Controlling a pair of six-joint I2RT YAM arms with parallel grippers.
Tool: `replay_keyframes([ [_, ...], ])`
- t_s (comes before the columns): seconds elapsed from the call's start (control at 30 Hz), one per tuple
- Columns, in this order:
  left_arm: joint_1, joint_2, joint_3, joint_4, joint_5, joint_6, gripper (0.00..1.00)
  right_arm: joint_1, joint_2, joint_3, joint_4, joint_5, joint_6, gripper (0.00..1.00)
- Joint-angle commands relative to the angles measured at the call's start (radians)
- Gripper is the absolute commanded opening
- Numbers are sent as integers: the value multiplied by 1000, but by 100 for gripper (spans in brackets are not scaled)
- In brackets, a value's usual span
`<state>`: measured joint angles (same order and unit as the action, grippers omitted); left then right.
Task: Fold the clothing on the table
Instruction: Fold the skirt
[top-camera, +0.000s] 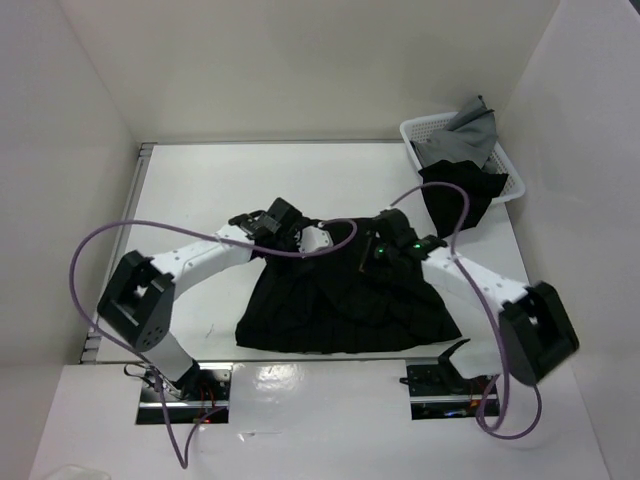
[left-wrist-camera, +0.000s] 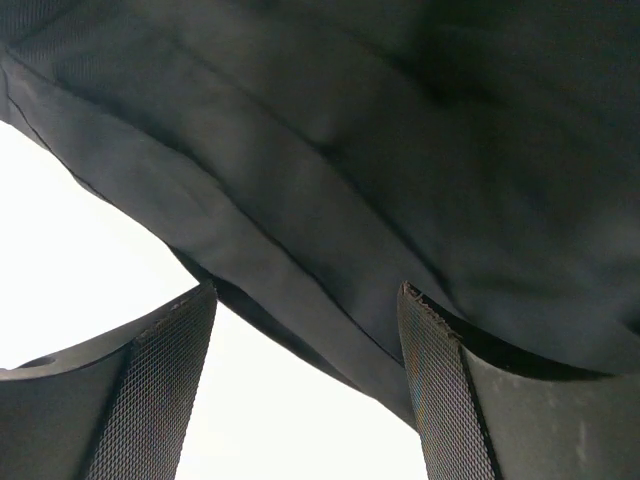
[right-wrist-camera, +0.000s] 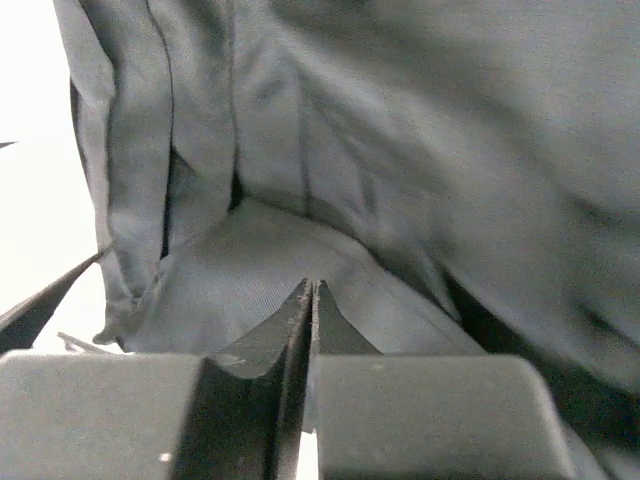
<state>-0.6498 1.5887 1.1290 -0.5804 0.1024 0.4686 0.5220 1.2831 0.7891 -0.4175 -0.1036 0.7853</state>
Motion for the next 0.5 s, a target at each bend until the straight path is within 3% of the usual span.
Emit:
replay_keyframes([
  [0.0,30,95,63,115,-26,-59,80,71,146,87,193,-37,-8,3],
  [0.13,53,244,167,126,57,-137,80,157,271,59,266,-85,41,0],
  [0.3,105,372,236,136,71,-228,80,251,259,-60,376,-131,72,0],
  [0.47,174,444,287,136,25,-289,80,378,164,-70,283,-71,5,0],
])
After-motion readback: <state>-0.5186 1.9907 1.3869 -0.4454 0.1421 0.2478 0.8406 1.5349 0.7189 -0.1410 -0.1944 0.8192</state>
